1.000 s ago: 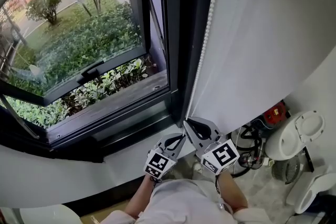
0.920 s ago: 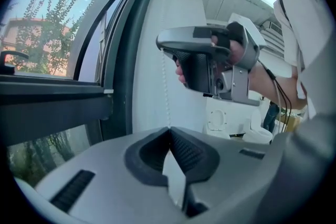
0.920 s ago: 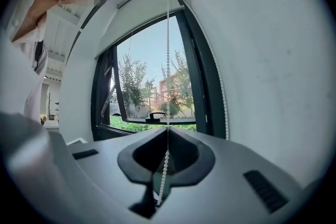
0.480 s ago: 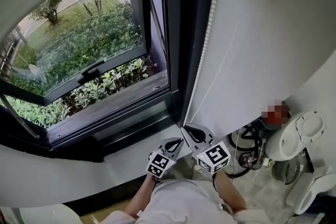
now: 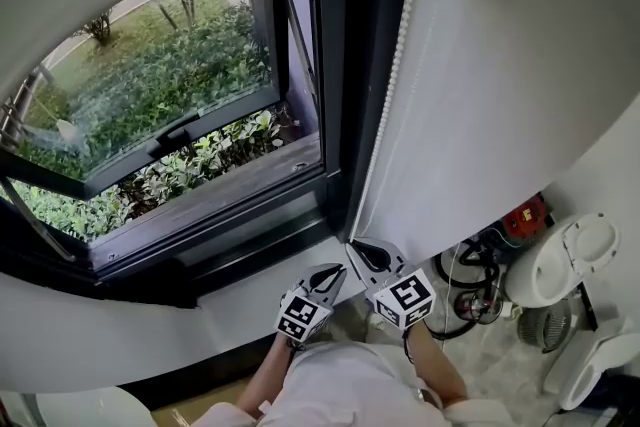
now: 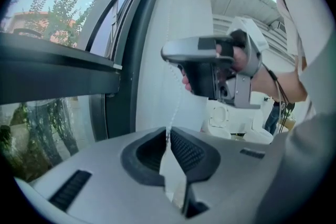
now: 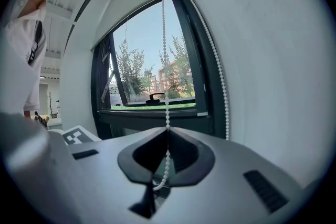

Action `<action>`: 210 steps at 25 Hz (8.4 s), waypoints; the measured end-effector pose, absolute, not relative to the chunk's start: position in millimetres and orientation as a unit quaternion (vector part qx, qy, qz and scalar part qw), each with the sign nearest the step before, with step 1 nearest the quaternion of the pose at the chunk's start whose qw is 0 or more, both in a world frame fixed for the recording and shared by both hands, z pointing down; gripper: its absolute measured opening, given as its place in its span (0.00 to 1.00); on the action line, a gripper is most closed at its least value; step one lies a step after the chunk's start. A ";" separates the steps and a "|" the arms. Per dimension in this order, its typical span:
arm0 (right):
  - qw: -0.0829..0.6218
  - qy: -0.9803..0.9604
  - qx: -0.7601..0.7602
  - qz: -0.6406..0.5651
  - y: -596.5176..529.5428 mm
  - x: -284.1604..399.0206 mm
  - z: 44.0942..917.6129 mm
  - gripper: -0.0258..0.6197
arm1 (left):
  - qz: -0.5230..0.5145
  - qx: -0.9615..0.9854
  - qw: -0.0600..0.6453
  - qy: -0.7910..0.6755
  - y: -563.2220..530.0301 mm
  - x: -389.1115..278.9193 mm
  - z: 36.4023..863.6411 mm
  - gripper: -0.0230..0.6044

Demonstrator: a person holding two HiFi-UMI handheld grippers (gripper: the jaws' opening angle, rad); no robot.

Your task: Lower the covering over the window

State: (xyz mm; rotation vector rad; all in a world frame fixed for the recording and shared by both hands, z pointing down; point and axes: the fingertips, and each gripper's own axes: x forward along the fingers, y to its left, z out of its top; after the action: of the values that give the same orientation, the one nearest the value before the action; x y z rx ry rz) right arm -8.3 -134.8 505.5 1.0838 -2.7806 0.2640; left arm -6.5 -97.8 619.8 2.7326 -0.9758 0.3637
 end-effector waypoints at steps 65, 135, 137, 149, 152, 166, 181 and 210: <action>0.211 -0.913 0.308 0.165 -89.8 -18.2 621.8 0.04 | -0.020 0.945 0.051 -0.322 -120.3 -0.8 442.2 0.07; 0.061 -0.939 0.337 0.038 -109.1 -14.6 431.7 0.03 | 0.055 0.942 0.129 -0.304 -94.1 2.6 589.9 0.07; 0.064 -0.939 0.335 0.044 -108.2 -15.1 438.9 0.03 | 0.060 0.942 0.129 -0.304 -94.2 3.1 597.5 0.07; 0.089 -0.933 0.339 0.076 -110.5 -14.4 481.2 0.03 | 0.099 0.938 0.145 -0.299 -91.2 5.5 636.7 0.07; 0.091 -0.933 0.339 0.083 -111.6 -14.4 491.0 0.03 | 0.109 0.936 0.150 -0.299 -90.0 5.7 646.3 0.07; 0.091 -0.930 0.344 0.093 -116.7 -6.3 513.1 0.03 | 0.133 0.927 0.132 -0.325 -81.4 -6.3 634.8 0.07; 0.087 -0.933 0.338 0.093 -117.5 -9.9 513.2 0.04 | -0.004 0.942 0.036 -0.333 -91.2 -27.2 459.2 0.18; 0.091 -0.939 0.319 0.086 -108.8 -24.3 512.7 0.04 | -0.075 0.937 -0.057 -0.336 -124.8 -3.0 325.8 0.06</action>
State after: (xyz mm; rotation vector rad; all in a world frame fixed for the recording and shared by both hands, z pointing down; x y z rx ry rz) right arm -24.3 -108.8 512.7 0.9491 -2.7903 0.2551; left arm -3.0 -124.8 325.8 3.0549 -1.0962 -0.2450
